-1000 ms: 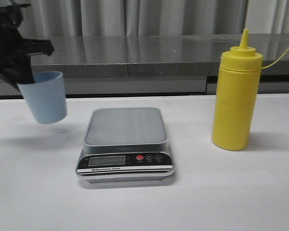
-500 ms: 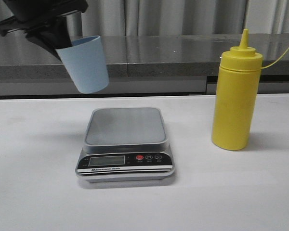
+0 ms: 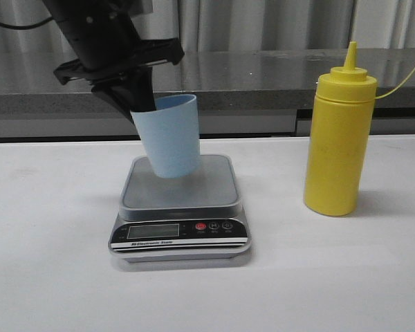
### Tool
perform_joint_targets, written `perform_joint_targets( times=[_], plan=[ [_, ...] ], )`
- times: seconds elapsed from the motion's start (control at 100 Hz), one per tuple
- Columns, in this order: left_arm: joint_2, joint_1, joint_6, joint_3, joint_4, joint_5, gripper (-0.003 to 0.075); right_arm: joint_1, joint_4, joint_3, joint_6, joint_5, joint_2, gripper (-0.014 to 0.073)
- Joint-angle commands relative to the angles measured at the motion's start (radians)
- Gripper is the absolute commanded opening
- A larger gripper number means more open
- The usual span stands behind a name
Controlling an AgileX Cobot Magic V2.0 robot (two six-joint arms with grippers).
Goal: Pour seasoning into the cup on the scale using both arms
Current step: 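Lift the blue cup with the left gripper and carry it over the scale, then set the cup on the scale, open the left gripper and withdraw upward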
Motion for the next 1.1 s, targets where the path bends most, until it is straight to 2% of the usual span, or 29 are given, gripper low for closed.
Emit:
perform_joint_targets(
  times=[0.0, 0.11, 0.33, 0.47, 0.98, 1.09],
  plan=[
    [-0.035, -0.009, 0.001, -0.031, -0.015, -0.036, -0.0019, -0.005, -0.012, -0.015, -0.003, -0.074, -0.022, -0.0068],
    [-0.031, -0.009, 0.001, -0.031, -0.015, -0.036, 0.0005, -0.005, -0.012, -0.015, -0.003, -0.074, -0.022, -0.0068],
    [-0.031, -0.009, 0.001, -0.031, -0.015, -0.036, 0.0197, -0.005, -0.012, -0.015, -0.003, -0.074, -0.022, -0.0068],
    [-0.031, -0.009, 0.001, -0.031, -0.015, -0.038, 0.0255, -0.005, -0.012, -0.015, -0.003, -0.074, -0.022, -0.0068],
    [-0.112, -0.009, 0.001, -0.031, -0.015, -0.037, 0.0247, -0.005, -0.012, -0.015, -0.003, -0.074, -0.022, -0.0068],
    [-0.149, -0.009, 0.001, -0.017, -0.005, -0.048, 0.0204, -0.005, -0.012, -0.015, -0.003, -0.074, -0.022, -0.0068]
  ],
)
